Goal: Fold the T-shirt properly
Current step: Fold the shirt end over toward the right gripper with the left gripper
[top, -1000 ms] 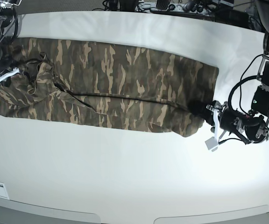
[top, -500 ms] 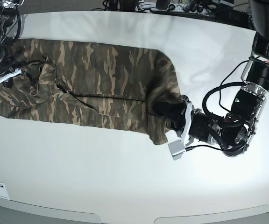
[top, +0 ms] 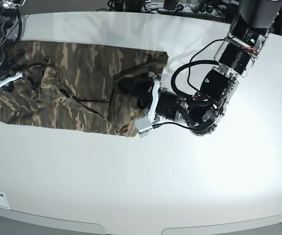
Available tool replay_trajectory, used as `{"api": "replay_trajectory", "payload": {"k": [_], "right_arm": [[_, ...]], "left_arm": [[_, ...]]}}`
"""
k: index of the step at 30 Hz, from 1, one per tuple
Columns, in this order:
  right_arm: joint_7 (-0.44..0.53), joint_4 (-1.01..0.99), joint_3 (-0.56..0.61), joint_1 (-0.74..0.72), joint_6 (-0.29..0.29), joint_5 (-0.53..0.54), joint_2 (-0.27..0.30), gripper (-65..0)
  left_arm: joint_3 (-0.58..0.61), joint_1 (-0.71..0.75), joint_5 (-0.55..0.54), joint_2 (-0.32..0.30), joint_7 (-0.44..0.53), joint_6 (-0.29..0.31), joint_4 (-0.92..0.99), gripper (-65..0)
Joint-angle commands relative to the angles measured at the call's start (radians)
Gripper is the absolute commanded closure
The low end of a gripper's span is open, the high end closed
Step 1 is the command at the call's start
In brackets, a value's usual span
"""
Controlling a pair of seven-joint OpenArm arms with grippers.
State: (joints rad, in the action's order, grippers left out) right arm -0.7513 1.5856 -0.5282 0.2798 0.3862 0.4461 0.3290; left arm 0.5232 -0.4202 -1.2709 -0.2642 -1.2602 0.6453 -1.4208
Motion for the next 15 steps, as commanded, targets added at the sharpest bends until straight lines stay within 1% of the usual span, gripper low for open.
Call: {"api": "replay_trajectory", "payload": {"k": [1,7,10,13,15], "right_arm": [[-0.064,0.0,0.005,0.006,0.016,0.0,0.0,0.0],[-0.064,0.0,0.005,0.006,0.018,0.0,0.001,0.0],[-0.064,0.0,0.005,0.006,0.037,0.0,0.001,0.0],[-0.064,0.0,0.005,0.006,0.047,0.0,0.001,0.0],[-0.064,0.0,0.005,0.006,0.053,0.003,0.001,0.0]], "left_arm": [[-0.008,-0.017,-0.004,0.021,0.039,0.013,-0.015,0.0],[-0.008,0.01,0.109,0.097,0.11,0.013,-0.015,0.0],[-0.008,0.01,0.165,0.13,0.13,0.013,-0.015,0.0],[-0.007,0.011,0.192,0.151,0.138,0.013,-0.015,0.0],[-0.007,0.013,0.189,0.156,0.137,0.013,-0.015,-0.1]]}}
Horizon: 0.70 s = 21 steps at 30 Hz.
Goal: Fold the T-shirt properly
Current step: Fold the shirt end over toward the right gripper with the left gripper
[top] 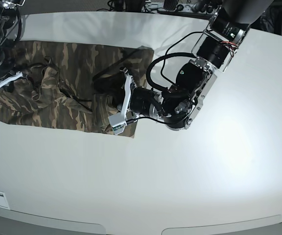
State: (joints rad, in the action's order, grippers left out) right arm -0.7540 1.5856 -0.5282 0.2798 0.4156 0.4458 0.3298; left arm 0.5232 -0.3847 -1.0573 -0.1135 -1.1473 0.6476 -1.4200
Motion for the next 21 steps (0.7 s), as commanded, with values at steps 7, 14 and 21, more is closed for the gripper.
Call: {"api": "replay_trajectory", "payload": {"k": [7,14,21], "right_arm": [[-0.061,0.0,0.005,0.005,0.034,0.004,0.0,0.0],[-0.062,0.0,0.005,0.006,0.033,0.028,0.0,0.0],[-0.063,0.0,0.005,0.006,0.034,0.029,0.0,0.0]], "left_arm": [[-0.008,-0.038,-0.127,0.005,-0.053,-0.019,-0.018,-39.9],[-0.094,-0.083,-0.122,0.006,-0.058,-0.018,-0.019,-39.8],[-0.383,-0.109,-0.076,-0.002,-0.095,-0.029,-0.019,0.0]]}}
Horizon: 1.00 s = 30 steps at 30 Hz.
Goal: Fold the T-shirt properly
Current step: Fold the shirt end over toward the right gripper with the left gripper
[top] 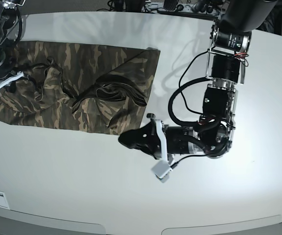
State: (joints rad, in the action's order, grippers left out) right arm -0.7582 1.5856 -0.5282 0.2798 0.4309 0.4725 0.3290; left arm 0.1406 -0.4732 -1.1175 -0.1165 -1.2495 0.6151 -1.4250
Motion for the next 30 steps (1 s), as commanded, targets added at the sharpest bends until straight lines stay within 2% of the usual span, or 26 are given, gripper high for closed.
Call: {"api": "replay_trajectory", "payload": {"k": [1,5,8,13,19,27,30], "right_arm": [[-0.061,0.0,0.005,0.005,0.018,0.002,0.0,0.0],[-0.064,0.0,0.005,0.005,0.014,-0.001,0.001,0.0],[-0.064,0.0,0.005,0.005,0.015,0.0,0.001,0.0],[-0.064,0.0,0.005,0.005,0.014,0.003,0.001,0.0],[-0.063,0.0,0.005,-0.003,0.014,0.003,0.0,0.0],[-0.064,0.0,0.005,-0.014,0.014,0.003,0.001,0.0],[-0.064,0.0,0.005,-0.014,0.014,0.003,0.001,0.0]], "left_arm": [[-0.03,-0.014,0.007,-0.006,0.013,-0.011,-0.014,0.0],[-0.064,0.024,0.077,-0.056,0.01,-0.074,-0.014,0.0],[-0.063,0.062,0.108,-0.08,-0.023,-0.074,-0.014,0.0],[-0.062,0.128,0.161,-0.088,-0.039,-0.074,-0.014,0.0],[-0.002,0.179,0.041,-0.082,-0.05,-0.058,-0.014,0.0],[0.179,0.179,-0.166,-0.082,-0.084,0.021,-0.014,0.0],[0.252,0.179,-0.264,-0.074,-0.084,0.069,-0.014,0.0]]}}
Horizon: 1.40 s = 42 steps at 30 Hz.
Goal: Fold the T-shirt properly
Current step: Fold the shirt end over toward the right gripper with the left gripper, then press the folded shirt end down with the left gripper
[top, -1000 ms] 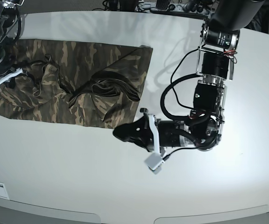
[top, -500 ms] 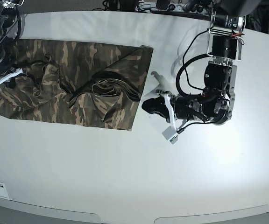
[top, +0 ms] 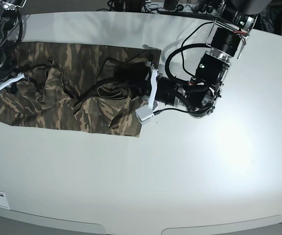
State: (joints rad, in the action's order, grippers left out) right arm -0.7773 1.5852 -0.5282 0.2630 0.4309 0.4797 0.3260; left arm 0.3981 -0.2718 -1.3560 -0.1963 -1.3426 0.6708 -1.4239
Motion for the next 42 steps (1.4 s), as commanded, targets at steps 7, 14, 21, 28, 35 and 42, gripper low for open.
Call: {"api": "replay_trajectory", "payload": {"k": [7,14,21,28,35,42], "right_arm": [[-0.046,0.0,0.005,0.004,0.015,-0.005,0.004,0.0],[-0.046,0.0,0.005,0.003,0.014,-0.005,0.004,0.0],[-0.045,0.0,0.005,0.003,0.015,-0.005,0.004,0.0],[-0.045,0.0,0.005,0.003,0.014,-0.004,0.004,0.0],[-0.045,0.0,0.005,0.003,0.014,-0.004,0.004,0.0],[-0.045,0.0,0.005,0.003,0.014,-0.004,0.004,0.0]], "left_arm": [[-0.049,-0.101,-0.048,0.027,-0.054,0.017,-0.066,0.0],[-0.143,-0.185,-0.048,-0.025,-0.054,0.027,-0.093,-4.2],[-0.067,-0.186,-0.039,-0.125,-0.054,0.027,-0.093,-39.0],[-0.008,-0.183,0.021,-0.17,-0.054,0.027,-0.093,-39.0],[0.002,-0.172,0.02,-0.169,-0.054,0.027,-0.093,-27.4],[0.002,-0.171,0.057,-0.169,-0.054,0.027,-0.093,-6.0]]}}
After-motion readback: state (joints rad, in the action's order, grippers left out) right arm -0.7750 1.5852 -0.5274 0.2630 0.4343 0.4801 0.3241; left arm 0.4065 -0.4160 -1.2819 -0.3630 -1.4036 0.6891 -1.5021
